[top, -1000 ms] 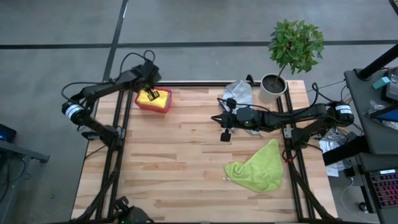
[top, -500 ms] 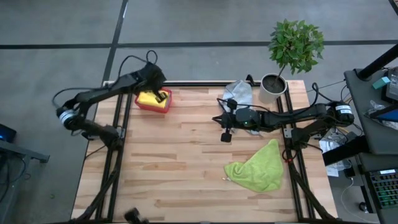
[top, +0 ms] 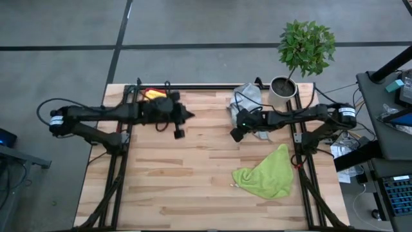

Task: Fold microfiber towels
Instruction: Fold the gray microfiber cloth

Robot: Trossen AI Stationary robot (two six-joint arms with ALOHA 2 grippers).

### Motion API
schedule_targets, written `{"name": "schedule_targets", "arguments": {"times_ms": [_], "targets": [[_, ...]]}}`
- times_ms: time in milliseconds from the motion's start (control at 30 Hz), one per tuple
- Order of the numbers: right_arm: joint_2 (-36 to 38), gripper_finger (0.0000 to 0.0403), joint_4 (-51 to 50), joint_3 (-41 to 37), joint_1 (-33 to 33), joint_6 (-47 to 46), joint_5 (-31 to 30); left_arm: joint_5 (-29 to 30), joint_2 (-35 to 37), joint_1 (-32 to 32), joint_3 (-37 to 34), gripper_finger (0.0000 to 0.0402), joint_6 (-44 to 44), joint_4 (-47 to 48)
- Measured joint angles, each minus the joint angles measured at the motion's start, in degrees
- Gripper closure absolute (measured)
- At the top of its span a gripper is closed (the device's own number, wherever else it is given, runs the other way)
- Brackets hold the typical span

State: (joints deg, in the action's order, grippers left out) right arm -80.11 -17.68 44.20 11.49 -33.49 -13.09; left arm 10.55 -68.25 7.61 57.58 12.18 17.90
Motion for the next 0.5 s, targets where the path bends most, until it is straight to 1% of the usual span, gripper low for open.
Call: {"name": "schedule_targets", "arguments": {"times_ms": [67, 167, 300, 400, 500], "targets": [[-1.15, 0.0313, -1.5, -0.02, 0.75, -1.26, 1.43, 0.02, -1.05, -2.69, -0.01, 0.0402, 0.14, -1.63], [-2.99, 0.0277, -1.03, 0.0, 1.47, -1.06, 3.78, 0.09, -2.55, -5.72, 0.0, 0.0402, 0.16, -4.3], [-5.98, 0.0242, -0.82, 0.03, 1.83, -0.98, 4.63, 0.31, -4.84, -8.29, -0.02, 0.0402, -0.73, -7.3], [-8.35, 0.023, -0.55, 0.14, 1.85, 0.23, 4.67, 0.35, -6.91, -10.04, -0.04, 0.0402, -2.9, -9.81], [-9.85, 0.024, -0.48, 0.29, 1.79, 0.8, 4.51, 0.34, -9.24, -11.94, -0.04, 0.0402, -4.59, -11.96]]}}
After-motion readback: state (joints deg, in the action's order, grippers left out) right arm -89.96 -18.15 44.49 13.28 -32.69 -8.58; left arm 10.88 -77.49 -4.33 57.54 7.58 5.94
